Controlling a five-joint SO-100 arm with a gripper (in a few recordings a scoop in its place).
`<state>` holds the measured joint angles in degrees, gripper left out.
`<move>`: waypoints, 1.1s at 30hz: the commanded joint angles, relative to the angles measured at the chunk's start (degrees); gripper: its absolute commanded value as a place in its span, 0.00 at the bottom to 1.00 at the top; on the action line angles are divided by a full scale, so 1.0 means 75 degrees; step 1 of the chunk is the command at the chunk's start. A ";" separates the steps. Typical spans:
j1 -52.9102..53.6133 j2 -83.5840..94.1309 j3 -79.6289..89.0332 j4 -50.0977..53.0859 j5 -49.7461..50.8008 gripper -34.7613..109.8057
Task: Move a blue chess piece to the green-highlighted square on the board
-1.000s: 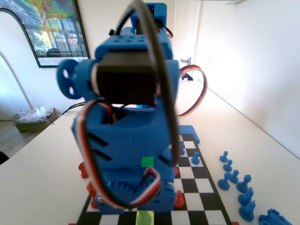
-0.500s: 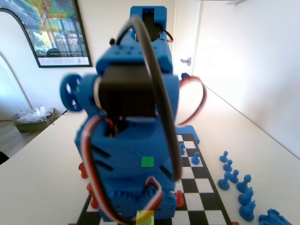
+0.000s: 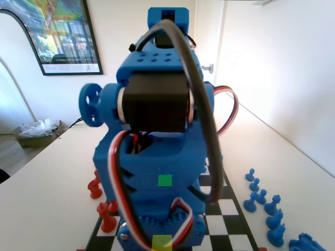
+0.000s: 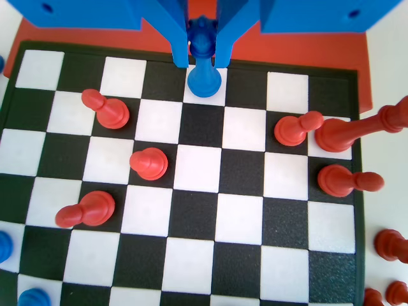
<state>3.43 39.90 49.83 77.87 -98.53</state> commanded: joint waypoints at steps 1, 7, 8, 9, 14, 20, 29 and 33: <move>0.0082 0.0492 -0.0574 0.0328 -0.0211 0.25; 0.0035 0.1418 0.0059 0.0855 -0.0387 0.25; 0.0012 0.1641 0.0305 0.0855 -0.0410 0.25; -0.0012 0.1887 0.0586 0.0855 -0.0445 0.25; -0.0188 0.3492 0.2684 0.0352 -0.0621 0.25; -0.0410 0.5367 0.5496 -0.0680 -0.0855 0.25; -0.0492 0.6973 0.8297 -0.2051 -0.1113 0.25; -0.0305 0.7172 0.8930 -0.2648 -0.1277 0.25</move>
<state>-0.09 87.80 115.40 60.12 -106.88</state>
